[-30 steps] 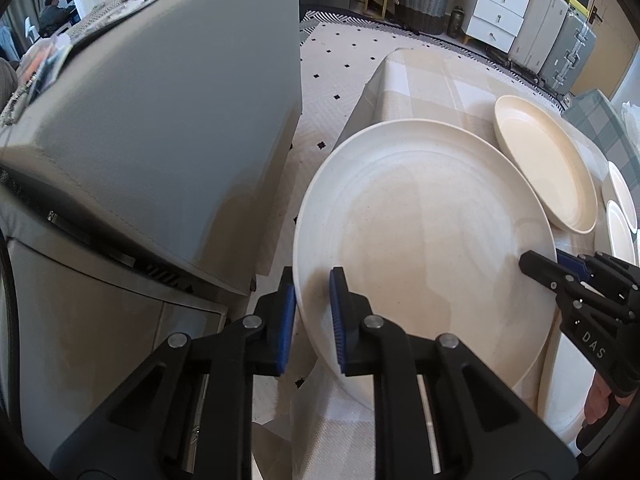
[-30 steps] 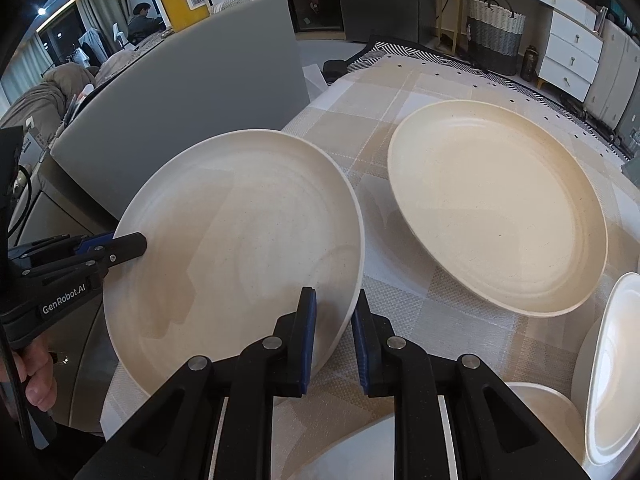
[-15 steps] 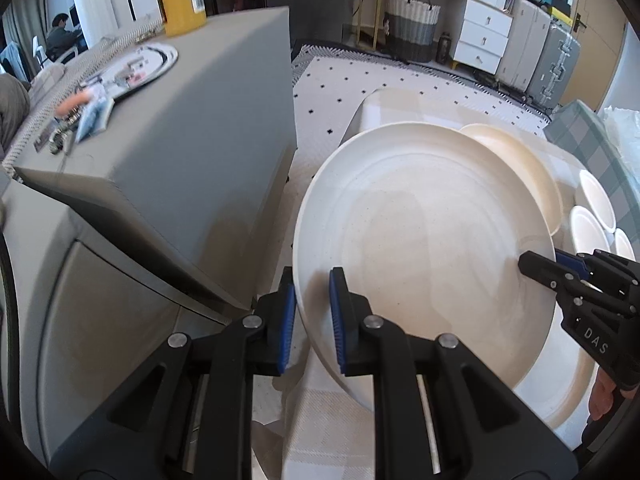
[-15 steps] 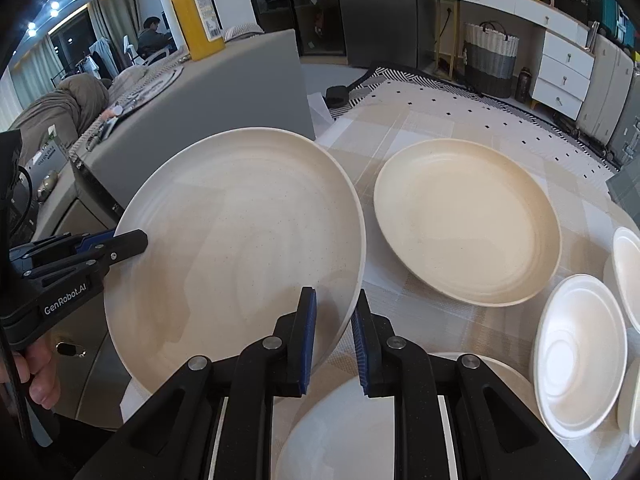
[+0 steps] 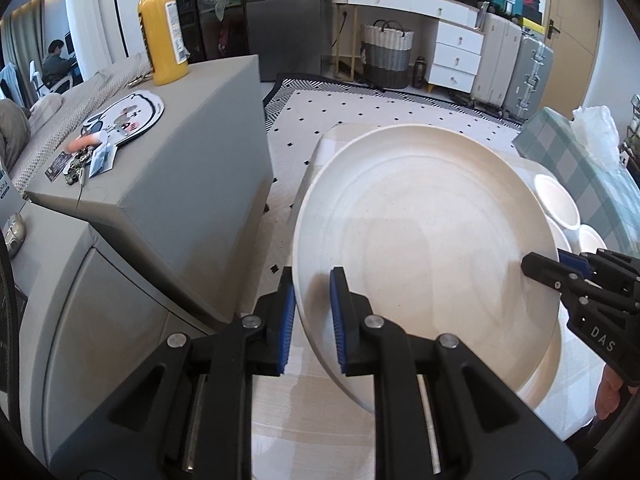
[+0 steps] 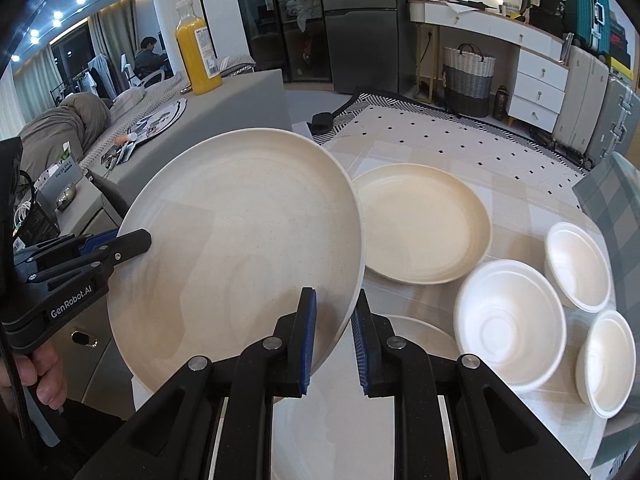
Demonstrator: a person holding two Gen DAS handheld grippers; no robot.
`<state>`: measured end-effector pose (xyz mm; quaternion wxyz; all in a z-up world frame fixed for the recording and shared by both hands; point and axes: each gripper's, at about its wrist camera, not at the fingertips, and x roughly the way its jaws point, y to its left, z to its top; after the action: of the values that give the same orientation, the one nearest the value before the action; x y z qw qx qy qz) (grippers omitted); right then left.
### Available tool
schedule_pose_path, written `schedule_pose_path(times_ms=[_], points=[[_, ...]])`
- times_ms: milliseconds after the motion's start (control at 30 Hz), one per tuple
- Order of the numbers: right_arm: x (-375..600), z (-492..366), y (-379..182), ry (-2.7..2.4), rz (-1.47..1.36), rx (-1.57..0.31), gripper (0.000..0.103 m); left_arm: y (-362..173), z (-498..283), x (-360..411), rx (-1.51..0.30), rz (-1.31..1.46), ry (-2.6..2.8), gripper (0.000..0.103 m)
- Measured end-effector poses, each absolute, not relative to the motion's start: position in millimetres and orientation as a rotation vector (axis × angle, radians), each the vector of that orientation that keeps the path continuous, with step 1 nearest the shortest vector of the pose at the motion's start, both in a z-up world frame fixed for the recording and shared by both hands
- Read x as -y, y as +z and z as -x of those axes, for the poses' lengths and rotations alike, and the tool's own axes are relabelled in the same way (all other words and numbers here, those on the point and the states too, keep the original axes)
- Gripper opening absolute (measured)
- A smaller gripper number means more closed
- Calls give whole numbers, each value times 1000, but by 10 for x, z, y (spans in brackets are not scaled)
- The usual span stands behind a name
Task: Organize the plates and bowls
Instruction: 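Lift the large cream plate with both tools and carry it over the other cream plate, then lower the plate onto the other cream plate and open both tools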
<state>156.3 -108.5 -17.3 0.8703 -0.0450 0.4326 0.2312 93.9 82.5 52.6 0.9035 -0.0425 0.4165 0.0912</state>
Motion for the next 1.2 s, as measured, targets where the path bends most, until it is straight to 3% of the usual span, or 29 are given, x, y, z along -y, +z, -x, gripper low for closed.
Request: schedule_pose_path(times_ms=[533,1200], points=[[1968,-1138,-206,393,54,-900,17,458,-580,332,-847,28,97,15],[2308,-1077,-759,329,34,-979,17,-117,-601,874,-927,-9,48,15]])
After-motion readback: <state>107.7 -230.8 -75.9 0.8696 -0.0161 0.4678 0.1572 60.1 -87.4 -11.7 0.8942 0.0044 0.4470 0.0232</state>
